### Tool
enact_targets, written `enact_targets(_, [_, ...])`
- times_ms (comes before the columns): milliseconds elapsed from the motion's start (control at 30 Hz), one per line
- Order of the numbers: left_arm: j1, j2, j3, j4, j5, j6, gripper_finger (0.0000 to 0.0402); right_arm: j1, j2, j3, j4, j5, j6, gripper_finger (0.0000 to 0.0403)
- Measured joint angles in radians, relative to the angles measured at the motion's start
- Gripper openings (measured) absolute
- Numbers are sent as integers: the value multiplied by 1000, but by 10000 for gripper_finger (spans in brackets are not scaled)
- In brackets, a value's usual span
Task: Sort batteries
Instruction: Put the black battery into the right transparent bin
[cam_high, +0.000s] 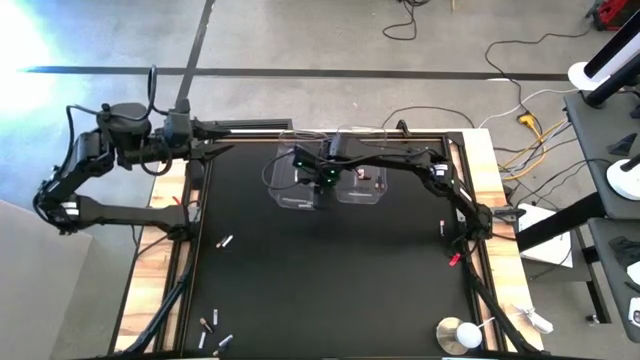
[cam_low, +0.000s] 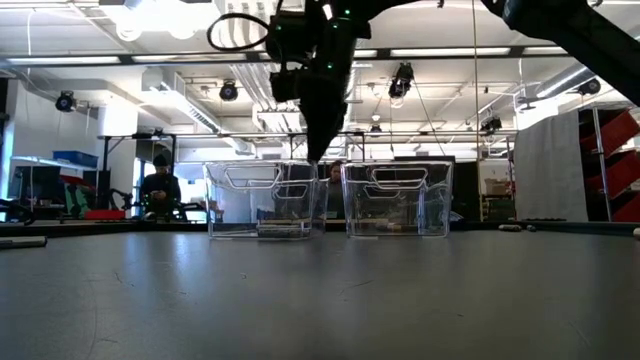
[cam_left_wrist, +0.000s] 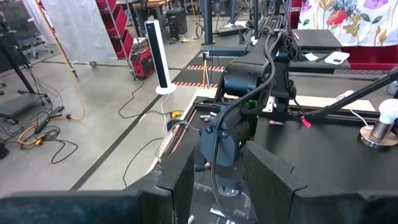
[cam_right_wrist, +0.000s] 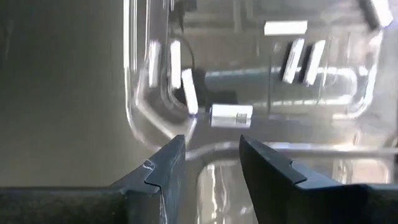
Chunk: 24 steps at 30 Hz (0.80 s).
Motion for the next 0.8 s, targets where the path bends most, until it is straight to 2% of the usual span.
enact_targets(400, [0, -16, 0, -3, 0, -1, 119, 0, -9, -1, -76, 89, 14, 171])
enact_targets(567, [0, -26, 0, -9, 0, -9, 119, 0, -62, 3, -87, 81, 74, 179])
enact_targets(800, [0, -32, 0, -9, 0, -23, 119, -18, -106, -33, -106, 57, 17, 185])
